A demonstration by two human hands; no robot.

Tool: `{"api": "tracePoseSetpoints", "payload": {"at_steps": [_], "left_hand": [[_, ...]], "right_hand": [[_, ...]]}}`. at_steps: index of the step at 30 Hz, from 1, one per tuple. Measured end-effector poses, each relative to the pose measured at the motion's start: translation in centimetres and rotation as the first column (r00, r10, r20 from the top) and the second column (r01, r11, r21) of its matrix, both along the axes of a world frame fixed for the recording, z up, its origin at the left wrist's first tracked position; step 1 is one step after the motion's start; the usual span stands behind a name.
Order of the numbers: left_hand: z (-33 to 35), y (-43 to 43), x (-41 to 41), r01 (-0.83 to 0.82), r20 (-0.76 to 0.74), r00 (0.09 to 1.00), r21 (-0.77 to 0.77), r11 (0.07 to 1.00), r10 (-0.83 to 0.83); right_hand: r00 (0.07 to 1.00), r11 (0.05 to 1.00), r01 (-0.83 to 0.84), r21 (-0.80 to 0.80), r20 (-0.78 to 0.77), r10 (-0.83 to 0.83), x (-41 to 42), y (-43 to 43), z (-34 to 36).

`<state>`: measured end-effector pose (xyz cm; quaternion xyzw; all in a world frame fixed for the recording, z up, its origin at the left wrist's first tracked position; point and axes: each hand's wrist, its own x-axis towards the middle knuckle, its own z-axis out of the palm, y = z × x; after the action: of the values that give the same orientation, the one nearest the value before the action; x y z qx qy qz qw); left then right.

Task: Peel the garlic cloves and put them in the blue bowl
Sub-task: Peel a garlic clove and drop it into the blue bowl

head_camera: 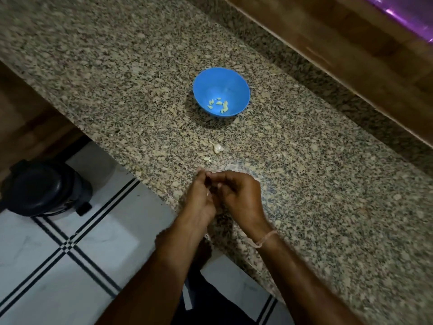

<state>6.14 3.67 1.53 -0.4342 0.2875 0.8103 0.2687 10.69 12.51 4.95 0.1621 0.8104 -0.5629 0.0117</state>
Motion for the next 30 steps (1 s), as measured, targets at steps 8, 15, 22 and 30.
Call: {"api": "tracePoseSetpoints", "payload": {"at_steps": [8, 15, 22, 30], "left_hand": [[-1.4, -4.9, -1.2, 0.007, -0.106, 0.994, -0.068, 0.998, -0.015], [-1.3, -6.7, -1.0, 0.056, -0.154, 0.986, -0.051, 0.997, -0.063], [-1.4, -8.0, -0.4, 0.037, -0.147, 0.988, -0.059, 0.998, -0.046], [-1.0, -7.4, 0.1, 0.056, -0.156, 0.985, -0.086, 0.995, -0.069]], "right_hand": [[0.971, 0.718, -0.231, 0.656, 0.196, 0.134, 5.0, 5.8, -5.6], [0.917, 0.524, -0.398, 0.753, 0.305, 0.258, 2.3, -0.5, -7.1], [0.934, 0.683, -0.355, 0.638, 0.268, 0.236, 3.5, 0.9, -6.7], [0.912, 0.558, -0.403, 0.725, 0.267, 0.311, 1.3, -1.3, -7.8]]}}
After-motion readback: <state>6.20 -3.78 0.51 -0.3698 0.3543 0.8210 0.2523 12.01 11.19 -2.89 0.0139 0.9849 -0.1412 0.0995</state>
